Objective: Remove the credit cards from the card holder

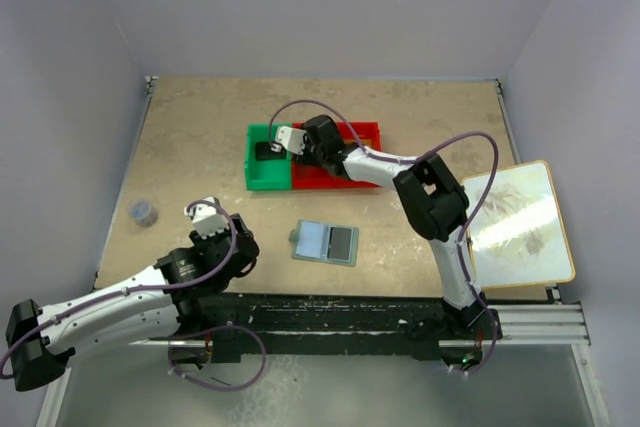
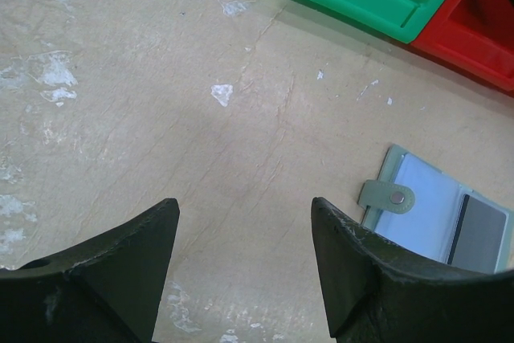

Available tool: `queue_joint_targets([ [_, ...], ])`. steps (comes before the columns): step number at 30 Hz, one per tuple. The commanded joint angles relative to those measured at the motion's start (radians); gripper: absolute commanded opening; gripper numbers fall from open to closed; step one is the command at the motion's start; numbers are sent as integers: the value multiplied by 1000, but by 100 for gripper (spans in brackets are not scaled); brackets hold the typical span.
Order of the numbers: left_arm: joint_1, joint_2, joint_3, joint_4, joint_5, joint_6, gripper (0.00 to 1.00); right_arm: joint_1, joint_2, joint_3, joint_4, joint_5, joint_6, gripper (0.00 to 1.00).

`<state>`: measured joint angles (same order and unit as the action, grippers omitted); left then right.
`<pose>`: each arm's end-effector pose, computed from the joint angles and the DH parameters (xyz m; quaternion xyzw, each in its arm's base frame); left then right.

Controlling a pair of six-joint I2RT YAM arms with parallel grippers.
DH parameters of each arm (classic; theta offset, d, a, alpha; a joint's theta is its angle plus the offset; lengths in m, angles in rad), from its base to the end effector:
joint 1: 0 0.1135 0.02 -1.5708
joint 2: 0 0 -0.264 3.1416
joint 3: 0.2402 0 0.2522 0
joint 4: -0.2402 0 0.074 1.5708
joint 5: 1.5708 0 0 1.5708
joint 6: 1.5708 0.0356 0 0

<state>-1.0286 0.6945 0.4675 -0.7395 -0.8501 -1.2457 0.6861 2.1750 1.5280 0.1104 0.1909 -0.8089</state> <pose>0.0873 -0.0930 0.2056 -0.2162 0.8513 -0.0806 0.4712 0.3875 0.3085 0.1753 -0.5537 0.6666 -0.1129 0.4861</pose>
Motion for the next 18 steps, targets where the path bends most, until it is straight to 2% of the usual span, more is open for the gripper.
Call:
queue_joint_targets([
  [1,2,-14,33,20,-4,10,64,-2,-115,27,42,-23,96,61],
  [6,2,-17,32,19,5,9,65,-3,-234,-44,104,-112,198,62],
  [9,2,-16,32,18,14,5,64,-3,-328,-114,169,-110,290,63],
  [12,3,-19,33,21,23,0,65,-3,-465,-246,286,-82,417,64],
  [14,3,-22,33,30,30,-1,65,-5,-583,-351,365,-46,567,67],
  [15,3,-23,36,31,34,0,64,-5,-632,-395,378,-45,607,70],
  [16,3,-23,42,29,39,2,64,-5,-676,-444,372,-46,658,77],
  [17,2,-24,49,31,46,4,64,-5,-721,-479,362,-37,720,92],
  [18,3,-28,52,39,56,11,65,-5,-756,-509,342,-23,785,99],
])
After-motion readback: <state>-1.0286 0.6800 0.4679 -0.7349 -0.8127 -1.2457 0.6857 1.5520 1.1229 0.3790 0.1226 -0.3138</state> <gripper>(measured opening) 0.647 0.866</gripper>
